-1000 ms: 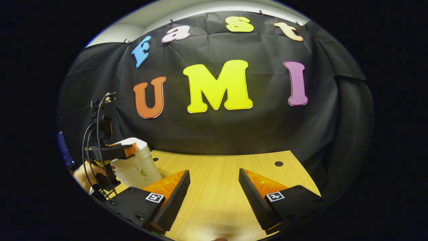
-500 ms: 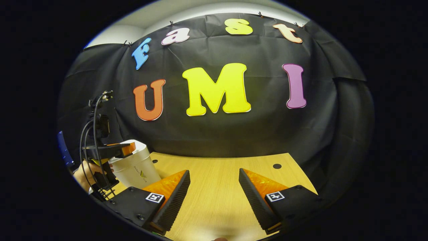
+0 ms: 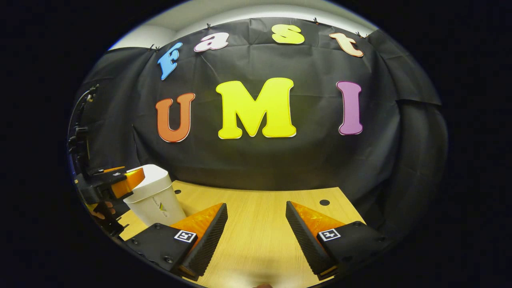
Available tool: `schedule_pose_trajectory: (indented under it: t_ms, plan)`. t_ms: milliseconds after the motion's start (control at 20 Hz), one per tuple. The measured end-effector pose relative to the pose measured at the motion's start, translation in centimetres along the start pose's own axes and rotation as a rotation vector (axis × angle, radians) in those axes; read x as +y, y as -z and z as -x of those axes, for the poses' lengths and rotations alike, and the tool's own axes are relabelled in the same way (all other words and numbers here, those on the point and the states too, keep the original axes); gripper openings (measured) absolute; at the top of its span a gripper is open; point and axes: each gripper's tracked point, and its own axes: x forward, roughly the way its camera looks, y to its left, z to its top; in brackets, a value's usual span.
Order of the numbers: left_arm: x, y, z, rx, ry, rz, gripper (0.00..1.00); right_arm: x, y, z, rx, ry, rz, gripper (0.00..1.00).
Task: Press the lid of the desktop garbage bin to open it, pick up the crumpled paper on the desktop and throw it into the bin, then pick up the pop can on the desktop and drop it into the bin, and finally close the garbage bin lid.
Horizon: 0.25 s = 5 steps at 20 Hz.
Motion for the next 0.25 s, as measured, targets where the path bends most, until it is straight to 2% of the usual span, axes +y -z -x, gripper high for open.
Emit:
schedule_pose_trajectory:
  t_ms: [250]
  plan:
    - [-2.5,0.3,2.1,-0.01,0.069,0.013,0.98,0.5,0.0,-0.1,-0.008,0.013,0.019,0.94]
